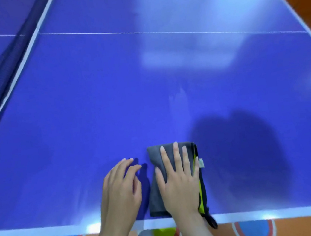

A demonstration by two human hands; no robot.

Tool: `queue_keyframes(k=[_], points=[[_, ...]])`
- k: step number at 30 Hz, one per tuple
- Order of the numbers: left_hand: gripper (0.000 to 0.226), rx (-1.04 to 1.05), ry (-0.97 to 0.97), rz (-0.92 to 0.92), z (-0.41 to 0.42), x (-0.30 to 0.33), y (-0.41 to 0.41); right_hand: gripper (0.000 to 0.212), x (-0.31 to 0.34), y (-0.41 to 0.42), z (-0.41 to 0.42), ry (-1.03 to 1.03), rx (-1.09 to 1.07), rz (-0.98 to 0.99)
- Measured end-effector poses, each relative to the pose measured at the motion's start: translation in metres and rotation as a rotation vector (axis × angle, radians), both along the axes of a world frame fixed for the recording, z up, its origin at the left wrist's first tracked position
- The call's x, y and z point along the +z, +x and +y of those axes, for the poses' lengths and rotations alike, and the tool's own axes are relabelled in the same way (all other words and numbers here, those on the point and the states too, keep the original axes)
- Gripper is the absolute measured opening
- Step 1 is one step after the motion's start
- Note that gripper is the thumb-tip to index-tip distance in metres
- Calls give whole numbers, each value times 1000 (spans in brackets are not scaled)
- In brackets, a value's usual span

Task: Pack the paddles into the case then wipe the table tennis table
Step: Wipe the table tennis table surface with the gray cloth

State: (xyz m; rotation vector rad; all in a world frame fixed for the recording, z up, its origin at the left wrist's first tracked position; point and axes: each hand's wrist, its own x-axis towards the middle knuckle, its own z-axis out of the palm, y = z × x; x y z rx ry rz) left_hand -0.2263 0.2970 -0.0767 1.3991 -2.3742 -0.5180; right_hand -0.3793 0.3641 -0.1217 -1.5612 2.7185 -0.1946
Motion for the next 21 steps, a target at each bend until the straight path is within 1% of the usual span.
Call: queue_keyframes(k=[9,12,16,21], points=[[38,-44,15,1,-61,-16,-44,62,-9,-110,-158,-79,-93,39],[36,-65,33,9,-81,-15,-57,64,-10,-139,-199,-75,-106,-4],[37,-83,63,5,-102,-14,-71,65,-7,-166,-233,-55,-99,-70],[37,-112,34,5,-105,-10,-79,63,-7,-165,-231,-63,-80,-66]])
